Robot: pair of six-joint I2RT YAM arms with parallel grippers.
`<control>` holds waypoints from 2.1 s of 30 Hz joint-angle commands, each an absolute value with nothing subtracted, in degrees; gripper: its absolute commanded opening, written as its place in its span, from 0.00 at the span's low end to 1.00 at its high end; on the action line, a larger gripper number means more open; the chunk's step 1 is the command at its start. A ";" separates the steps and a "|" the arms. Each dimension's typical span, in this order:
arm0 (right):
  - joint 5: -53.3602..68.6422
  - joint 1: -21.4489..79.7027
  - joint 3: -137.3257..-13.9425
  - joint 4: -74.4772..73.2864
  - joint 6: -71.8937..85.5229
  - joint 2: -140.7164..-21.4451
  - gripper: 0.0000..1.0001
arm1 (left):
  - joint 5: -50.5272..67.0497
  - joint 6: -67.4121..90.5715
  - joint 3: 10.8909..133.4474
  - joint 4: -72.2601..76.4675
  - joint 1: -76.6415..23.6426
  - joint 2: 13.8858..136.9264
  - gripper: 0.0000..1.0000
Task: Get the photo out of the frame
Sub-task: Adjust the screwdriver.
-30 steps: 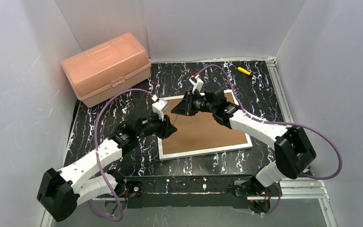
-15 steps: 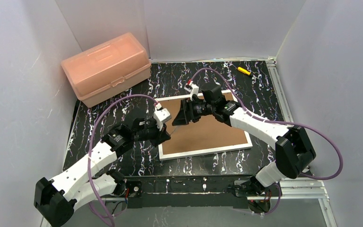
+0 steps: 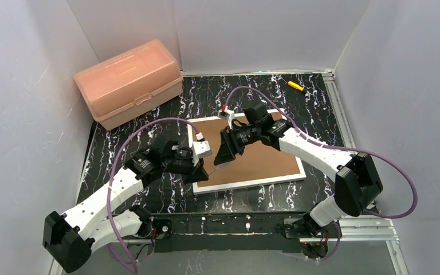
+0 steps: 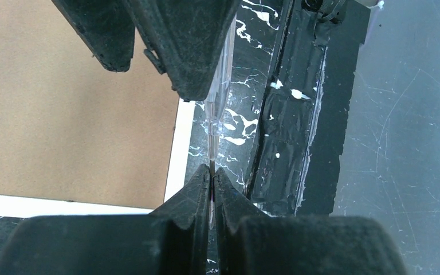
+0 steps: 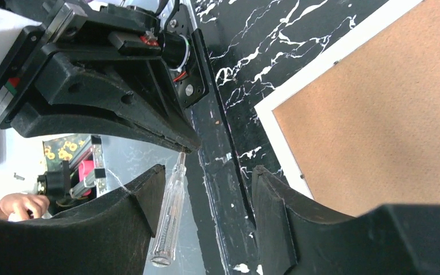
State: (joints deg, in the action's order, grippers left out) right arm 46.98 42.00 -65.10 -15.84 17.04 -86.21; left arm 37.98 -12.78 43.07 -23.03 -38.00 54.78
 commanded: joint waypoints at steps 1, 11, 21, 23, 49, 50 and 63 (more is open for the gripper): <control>50.63 41.91 -67.45 -18.74 13.72 -85.49 0.64 | 39.63 -13.81 44.80 -24.77 -38.09 55.02 0.00; 49.76 43.69 -66.98 -21.45 11.78 -85.83 0.61 | 38.50 -13.83 45.09 -25.07 -38.09 56.30 0.00; 50.02 46.18 -68.35 -21.69 11.60 -88.56 0.41 | 38.20 -13.71 44.74 -25.16 -38.14 56.39 0.00; 50.22 46.25 -68.41 -21.71 11.45 -88.73 0.33 | 37.86 -13.69 44.65 -25.16 -38.12 56.16 0.00; 14.12 31.90 -64.85 -27.18 18.80 -81.76 0.01 | -2.43 12.03 44.00 -21.44 -38.12 56.60 0.85; 10.41 31.39 -65.05 -28.09 19.07 -80.71 0.01 | -7.75 14.56 44.81 -23.49 -38.10 57.48 0.97; -29.14 30.69 -71.65 -44.89 26.40 -78.21 0.01 | -14.56 33.02 52.73 -35.41 -35.20 70.56 0.98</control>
State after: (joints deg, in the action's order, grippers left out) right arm -16.03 30.81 -67.44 -37.80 22.70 -76.79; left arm -13.54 27.22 51.55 -31.66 -35.79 68.34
